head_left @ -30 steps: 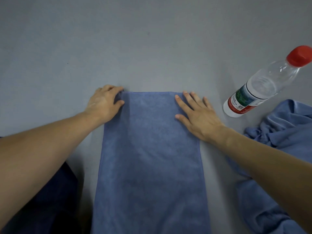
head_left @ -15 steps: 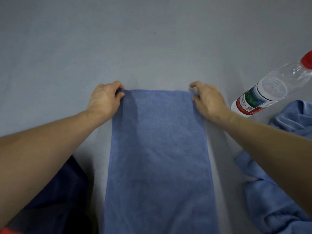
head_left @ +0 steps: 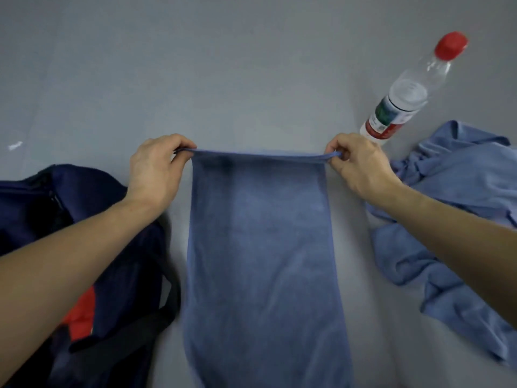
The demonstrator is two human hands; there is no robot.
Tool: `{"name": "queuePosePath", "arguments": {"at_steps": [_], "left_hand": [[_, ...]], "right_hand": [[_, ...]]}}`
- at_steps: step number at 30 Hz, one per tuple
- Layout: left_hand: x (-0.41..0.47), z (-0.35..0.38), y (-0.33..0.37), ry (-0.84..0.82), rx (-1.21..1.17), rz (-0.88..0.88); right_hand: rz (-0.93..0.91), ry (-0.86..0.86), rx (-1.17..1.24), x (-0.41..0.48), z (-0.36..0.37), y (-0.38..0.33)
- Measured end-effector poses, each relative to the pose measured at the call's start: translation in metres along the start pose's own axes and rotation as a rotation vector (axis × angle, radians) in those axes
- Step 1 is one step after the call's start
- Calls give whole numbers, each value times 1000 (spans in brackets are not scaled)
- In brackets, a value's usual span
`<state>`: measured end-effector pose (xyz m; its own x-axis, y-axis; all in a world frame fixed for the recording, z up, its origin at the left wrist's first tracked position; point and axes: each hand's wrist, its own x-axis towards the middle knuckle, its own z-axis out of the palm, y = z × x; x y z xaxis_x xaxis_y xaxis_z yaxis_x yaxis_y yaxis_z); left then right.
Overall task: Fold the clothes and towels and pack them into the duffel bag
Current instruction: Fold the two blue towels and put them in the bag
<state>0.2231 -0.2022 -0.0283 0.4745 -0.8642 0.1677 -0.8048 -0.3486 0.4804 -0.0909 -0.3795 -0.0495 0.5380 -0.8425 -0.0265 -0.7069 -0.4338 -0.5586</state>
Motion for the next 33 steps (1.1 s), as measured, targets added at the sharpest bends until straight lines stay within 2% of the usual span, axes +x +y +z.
{"name": "queuePosePath", "arguments": {"at_steps": [2, 5, 12, 17, 20, 25, 30, 33], "left_hand": [[-38, -18, 11, 5, -43, -17], [-96, -38, 25, 1, 28, 42], [-246, -53, 24, -220, 53, 169], [-315, -44, 8, -286, 59, 111], [-335, -36, 0, -320, 109, 179], [-360, -40, -18, -341, 190, 239], [-369, -38, -22, -469, 269, 382], [-348, -30, 0, -445, 230, 350]], "right_hand": [[-52, 12, -37, -41, -13, -5], [-161, -17, -77, -101, -32, -15], [-289, -125, -77, -243, -22, -1], [-315, -283, -16, -317, 4, 15], [-399, -395, -42, -337, 21, 16], [-540, -420, -139, -340, 26, 5], [-547, -551, -257, -341, 40, 11], [-491, -483, -203, -323, 43, -1]]}}
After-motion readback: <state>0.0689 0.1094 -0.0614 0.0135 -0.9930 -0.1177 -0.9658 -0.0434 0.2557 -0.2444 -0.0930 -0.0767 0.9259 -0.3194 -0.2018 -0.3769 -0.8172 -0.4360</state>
